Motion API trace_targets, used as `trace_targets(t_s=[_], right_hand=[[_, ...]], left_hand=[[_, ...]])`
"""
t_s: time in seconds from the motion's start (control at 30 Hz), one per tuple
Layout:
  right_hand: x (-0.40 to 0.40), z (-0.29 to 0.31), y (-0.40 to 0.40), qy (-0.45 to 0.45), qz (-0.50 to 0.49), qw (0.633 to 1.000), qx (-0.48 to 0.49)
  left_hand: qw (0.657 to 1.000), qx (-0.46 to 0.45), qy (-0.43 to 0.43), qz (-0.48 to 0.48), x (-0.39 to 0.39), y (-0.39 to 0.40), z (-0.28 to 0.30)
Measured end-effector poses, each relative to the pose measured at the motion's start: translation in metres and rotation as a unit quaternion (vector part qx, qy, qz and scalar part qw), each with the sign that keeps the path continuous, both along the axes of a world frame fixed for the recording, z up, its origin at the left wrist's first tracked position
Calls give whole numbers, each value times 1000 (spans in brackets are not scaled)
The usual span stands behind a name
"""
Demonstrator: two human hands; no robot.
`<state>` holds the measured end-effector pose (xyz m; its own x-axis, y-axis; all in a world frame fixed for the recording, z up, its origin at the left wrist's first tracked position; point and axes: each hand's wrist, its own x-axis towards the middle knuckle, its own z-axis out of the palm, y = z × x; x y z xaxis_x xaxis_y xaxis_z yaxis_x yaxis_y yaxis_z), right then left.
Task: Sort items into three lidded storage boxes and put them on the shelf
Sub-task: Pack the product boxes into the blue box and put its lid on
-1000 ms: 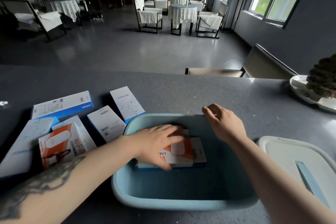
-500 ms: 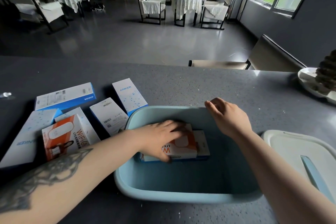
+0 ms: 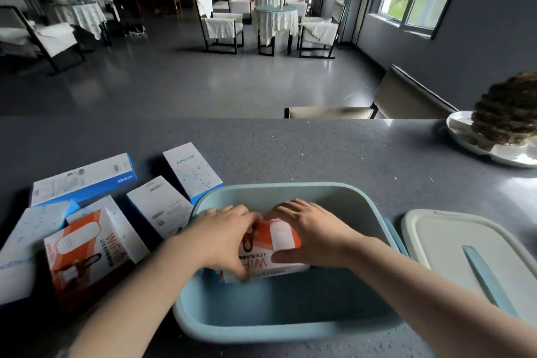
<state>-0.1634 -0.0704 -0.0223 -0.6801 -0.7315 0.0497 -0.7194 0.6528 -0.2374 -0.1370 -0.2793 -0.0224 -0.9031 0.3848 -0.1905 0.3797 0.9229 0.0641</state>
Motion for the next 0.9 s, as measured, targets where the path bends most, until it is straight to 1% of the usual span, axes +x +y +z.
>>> trace_targets(t_s=[0.07, 0.17, 0.27, 0.37, 0.47, 0.53, 0.63, 0.7, 0.77, 0.83, 0.9], right_hand=[[1, -9, -6, -4, -19, 999, 50], [3, -15, -8, -17, -66, 996, 54], [8, -12, -3, -83, -130, 988, 12], [12, -3, 10, -152, -186, 969, -53], [18, 11, 32, -167, -255, 945, -122], [27, 19, 47, -121, -304, 936, -130], [46, 21, 61, 2, -361, 928, -88], [58, 20, 63, 83, -369, 924, -57], [64, 17, 61, 144, -359, 922, -15], [66, 13, 57, 173, -351, 920, 14], [65, 7, 55, 173, -351, 920, 40]], left_hand=[[999, 19, -12, -23, 0, 2, 2], [997, 56, -17, -46, -2, 3, 2], [993, 79, 5, -86, -4, 8, -4], [988, 89, 16, -128, -8, 18, -6], [987, 103, 30, -120, -17, 24, -3], [990, 91, 26, -108, -23, 29, -4], [990, 40, 20, -131, -29, 41, -9], [987, -1, 9, -161, -30, 48, -15], [985, -15, -8, -174, -32, 49, -20], [985, -5, -22, -172, -34, 46, -25], [984, 1, -27, -175, -34, 43, -27]])
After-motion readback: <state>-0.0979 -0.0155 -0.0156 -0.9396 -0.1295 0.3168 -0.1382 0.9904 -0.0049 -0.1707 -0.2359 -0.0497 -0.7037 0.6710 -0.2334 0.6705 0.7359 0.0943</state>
